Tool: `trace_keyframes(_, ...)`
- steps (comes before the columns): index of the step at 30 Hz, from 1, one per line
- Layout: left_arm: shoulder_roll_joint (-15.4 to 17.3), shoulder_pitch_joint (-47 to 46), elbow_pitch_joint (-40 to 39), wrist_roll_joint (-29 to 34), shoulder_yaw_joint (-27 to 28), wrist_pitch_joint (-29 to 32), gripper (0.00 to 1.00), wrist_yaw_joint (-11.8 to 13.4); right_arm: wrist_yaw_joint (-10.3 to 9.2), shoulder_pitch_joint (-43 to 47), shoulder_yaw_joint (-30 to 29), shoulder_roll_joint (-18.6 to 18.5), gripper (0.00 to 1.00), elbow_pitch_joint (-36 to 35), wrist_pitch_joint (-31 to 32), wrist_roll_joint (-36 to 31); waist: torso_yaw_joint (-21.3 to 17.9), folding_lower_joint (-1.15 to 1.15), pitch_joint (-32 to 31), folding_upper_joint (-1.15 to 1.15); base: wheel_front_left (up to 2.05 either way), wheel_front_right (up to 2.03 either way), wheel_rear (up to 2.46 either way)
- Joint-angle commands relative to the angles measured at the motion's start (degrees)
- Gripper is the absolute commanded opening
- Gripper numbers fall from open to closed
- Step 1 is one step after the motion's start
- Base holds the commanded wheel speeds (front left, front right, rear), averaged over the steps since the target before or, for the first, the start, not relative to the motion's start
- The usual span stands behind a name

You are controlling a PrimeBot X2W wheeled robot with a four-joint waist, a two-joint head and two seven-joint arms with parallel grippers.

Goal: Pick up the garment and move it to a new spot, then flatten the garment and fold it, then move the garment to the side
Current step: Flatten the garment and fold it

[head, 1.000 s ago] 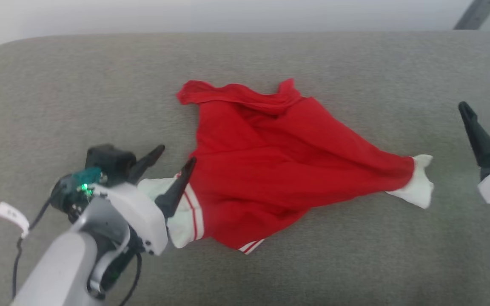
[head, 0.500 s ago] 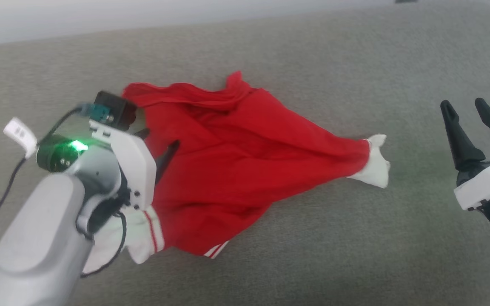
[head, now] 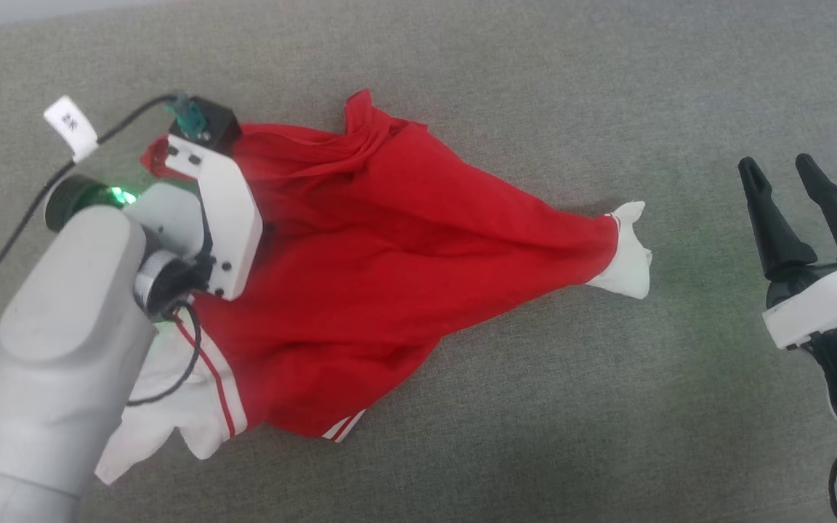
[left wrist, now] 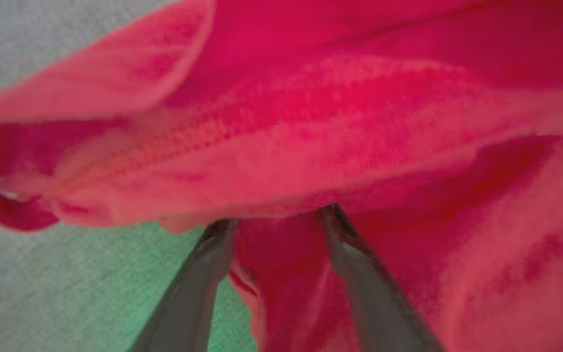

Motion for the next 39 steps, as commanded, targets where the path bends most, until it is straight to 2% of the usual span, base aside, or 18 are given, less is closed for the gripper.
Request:
trace_keyframes(1,-0.6,2.5,4.3,0.3,-2.2,1.5,0.00,-0.1,0.00,-0.9,0.0,0.2,1.00,0.4,-0.5,0.2,-0.1,0.00,0.4,-0.01,0.00,0.00,0.00)
trace_keyframes(6,0.9,-3.7,5.3,2.1,-2.4,-1.1,0.00,-0.3,0.00,-1.1,-0.1,-0.1,1.00,0.7,-1.2,0.7,0.3,0.00,0.9,-0.01,0.00,0.00,0.00)
trace_keyframes(17,3.0,-16.6,10.6,7.7,-2.0,-16.1,0.00,-0.2,0.00,-2.1,-0.2,0.1,1.00,0.4,-1.7,1.3,-0.5,0.00,3.6,-0.01,0.00,0.00,0.00)
trace_keyframes(20,2.9,-19.4,13.6,9.3,-2.3,-18.9,0.00,0.7,-0.01,-2.3,-0.1,0.1,1.00,0.6,-1.7,1.5,-0.7,0.00,4.3,-0.01,0.00,0.00,0.00)
trace_keyframes(26,1.8,-22.3,19.4,9.9,-2.9,-22.8,0.02,0.4,0.00,-3.0,0.6,0.0,1.00,1.2,-1.7,2.1,-0.7,0.00,5.1,-0.01,0.00,0.00,0.00)
trace_keyframes(28,1.0,-22.5,21.1,9.0,-2.7,-23.7,0.48,0.2,-0.01,-2.9,0.6,-0.2,1.00,1.4,-1.7,2.1,-0.4,0.00,4.9,-0.01,0.00,0.00,0.00)
trace_keyframes(29,1.0,-22.5,21.1,9.0,-2.7,-23.7,0.48,0.2,-0.01,-2.9,0.6,-0.2,1.00,1.4,-1.7,2.1,-0.4,0.00,4.9,-0.01,0.00,0.00,0.00)
trace_keyframes(30,0.7,-22.5,21.7,8.5,-2.7,-24.1,1.00,0.1,0.00,-2.8,0.6,-0.2,1.00,1.5,-1.6,2.1,-0.1,0.00,4.7,-0.01,0.00,0.00,0.00)
trace_keyframes(39,-1.3,-20.8,22.9,2.3,-2.1,-23.4,1.00,-1.0,-0.01,-0.9,-0.6,-1.1,1.00,1.2,-0.6,1.6,3.7,0.00,1.2,-0.01,0.00,0.00,0.00)
